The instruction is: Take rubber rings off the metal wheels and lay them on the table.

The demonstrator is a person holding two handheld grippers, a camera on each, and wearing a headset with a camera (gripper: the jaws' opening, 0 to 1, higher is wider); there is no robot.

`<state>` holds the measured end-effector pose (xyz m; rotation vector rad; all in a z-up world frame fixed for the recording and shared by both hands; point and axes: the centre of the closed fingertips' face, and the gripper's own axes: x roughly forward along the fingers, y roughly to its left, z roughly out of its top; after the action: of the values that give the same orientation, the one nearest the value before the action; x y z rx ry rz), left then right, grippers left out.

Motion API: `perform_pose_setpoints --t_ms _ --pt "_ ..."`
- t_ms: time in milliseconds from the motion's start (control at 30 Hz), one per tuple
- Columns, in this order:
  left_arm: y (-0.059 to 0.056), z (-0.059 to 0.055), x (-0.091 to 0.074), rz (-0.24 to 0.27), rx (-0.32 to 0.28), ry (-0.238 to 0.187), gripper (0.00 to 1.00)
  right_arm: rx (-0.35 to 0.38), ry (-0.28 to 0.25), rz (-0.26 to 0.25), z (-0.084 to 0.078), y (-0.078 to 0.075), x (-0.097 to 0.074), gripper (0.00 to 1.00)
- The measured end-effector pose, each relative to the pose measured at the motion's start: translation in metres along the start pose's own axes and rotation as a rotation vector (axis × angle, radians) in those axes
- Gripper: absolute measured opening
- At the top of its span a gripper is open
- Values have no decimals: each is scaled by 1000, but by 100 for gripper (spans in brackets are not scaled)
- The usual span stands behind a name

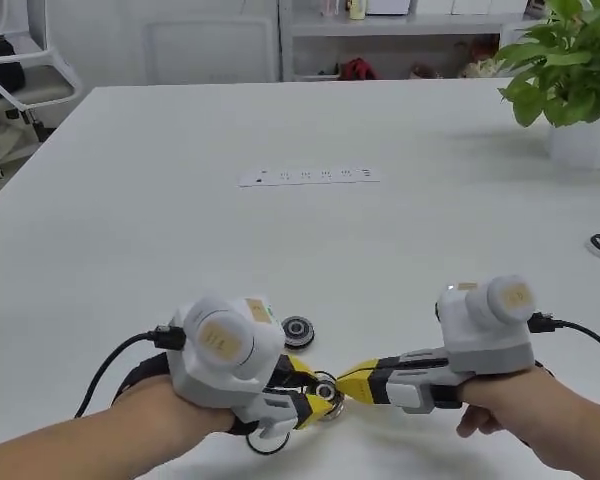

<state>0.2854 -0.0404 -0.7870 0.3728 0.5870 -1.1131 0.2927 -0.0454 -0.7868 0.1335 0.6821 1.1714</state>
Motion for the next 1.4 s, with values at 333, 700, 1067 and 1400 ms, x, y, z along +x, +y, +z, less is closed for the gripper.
perform_pose_setpoints --t_ms 333,700,1067,1400 --pt "-5 15 -23 -26 -22 -58 34 11 -8 17 4 5 -1 0" --pt "-2 18 -53 -13 -30 -99 44 -8 -8 43 13 14 -3 0" --pt "5 15 -76 17 -35 -110 50 -31 14 78 19 28 -2 0" --pt "5 -1 -86 26 -41 -84 54 -52 42 109 21 40 6 0"
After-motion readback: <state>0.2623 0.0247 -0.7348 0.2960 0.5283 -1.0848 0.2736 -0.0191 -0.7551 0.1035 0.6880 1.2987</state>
